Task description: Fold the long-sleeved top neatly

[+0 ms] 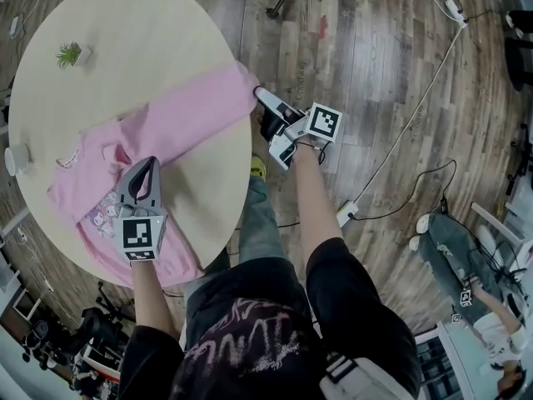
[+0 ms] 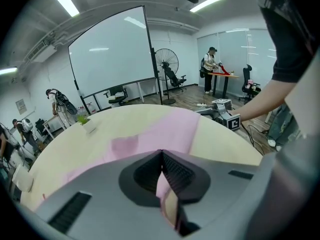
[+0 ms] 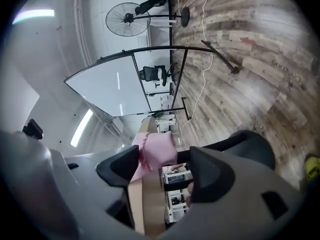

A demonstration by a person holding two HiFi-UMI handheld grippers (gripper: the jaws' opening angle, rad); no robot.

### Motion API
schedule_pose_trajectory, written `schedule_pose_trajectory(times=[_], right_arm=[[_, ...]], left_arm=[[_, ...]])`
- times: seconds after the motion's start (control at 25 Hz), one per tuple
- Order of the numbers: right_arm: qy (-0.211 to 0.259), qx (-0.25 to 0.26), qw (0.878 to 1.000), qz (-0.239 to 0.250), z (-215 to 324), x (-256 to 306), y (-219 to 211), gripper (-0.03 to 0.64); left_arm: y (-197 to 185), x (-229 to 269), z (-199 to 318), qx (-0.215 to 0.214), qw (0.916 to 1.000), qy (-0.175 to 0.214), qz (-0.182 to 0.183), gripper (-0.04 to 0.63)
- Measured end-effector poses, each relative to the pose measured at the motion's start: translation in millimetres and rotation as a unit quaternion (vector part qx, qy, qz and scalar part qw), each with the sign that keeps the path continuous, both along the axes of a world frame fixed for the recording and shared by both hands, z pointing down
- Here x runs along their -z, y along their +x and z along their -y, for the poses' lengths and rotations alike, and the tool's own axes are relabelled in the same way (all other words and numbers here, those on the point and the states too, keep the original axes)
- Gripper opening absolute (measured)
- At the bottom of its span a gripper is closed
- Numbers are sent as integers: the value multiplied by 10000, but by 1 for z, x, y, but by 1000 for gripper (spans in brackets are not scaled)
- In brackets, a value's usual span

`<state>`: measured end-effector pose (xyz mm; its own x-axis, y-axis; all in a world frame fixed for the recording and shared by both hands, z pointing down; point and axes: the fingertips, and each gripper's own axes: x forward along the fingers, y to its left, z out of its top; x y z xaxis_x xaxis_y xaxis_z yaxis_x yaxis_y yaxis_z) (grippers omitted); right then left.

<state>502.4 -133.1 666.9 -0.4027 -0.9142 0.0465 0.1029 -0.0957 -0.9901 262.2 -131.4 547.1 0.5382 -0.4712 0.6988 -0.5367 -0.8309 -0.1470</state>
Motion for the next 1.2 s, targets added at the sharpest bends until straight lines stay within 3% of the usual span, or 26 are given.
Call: schedule_pose_trajectory(times=[0.08, 0.16, 0.28, 0.36, 0.56, 0.76, 0.96, 1.08, 1.16, 1.2], right_arm=[[-26, -124, 9999, 62, 2, 1, -1, 278], [-118, -286, 9995, -94, 2, 1, 5, 208], [-218, -341, 9977, -539, 1, 2, 12, 15], [-39, -236, 9986, -478, 2, 11, 10, 38], [-80, -385, 9990, 223, -3, 6, 7, 232], [-190, -580, 9960, 657, -7, -5, 0, 286], [-37, -664, 9935, 920, 4, 3, -2, 242], [-96, -736, 9945, 739, 6, 6, 1, 152], [-236, -835, 9949, 510, 5, 2, 7, 37], [-263, -848, 9952, 412, 4, 2, 9, 35]], left_arm=[[1, 0, -1, -47, 10000, 10, 19, 11], [1, 1, -1, -66, 10000, 19, 13, 11], [-2, 2, -2, -78, 10000, 35, 9, 11], [-5, 3, -3, -71, 10000, 49, 6, 11], [-7, 3, -7, -151, 9998, 92, 71, 11], [-8, 2, -8, -206, 9996, 114, 141, 11], [-8, 2, -8, -268, 9993, 142, 203, 11], [-8, 3, -8, -288, 9993, 148, 203, 11], [-7, 4, -8, -308, 9992, 161, 204, 11], [-7, 4, -7, -316, 9992, 166, 205, 11]])
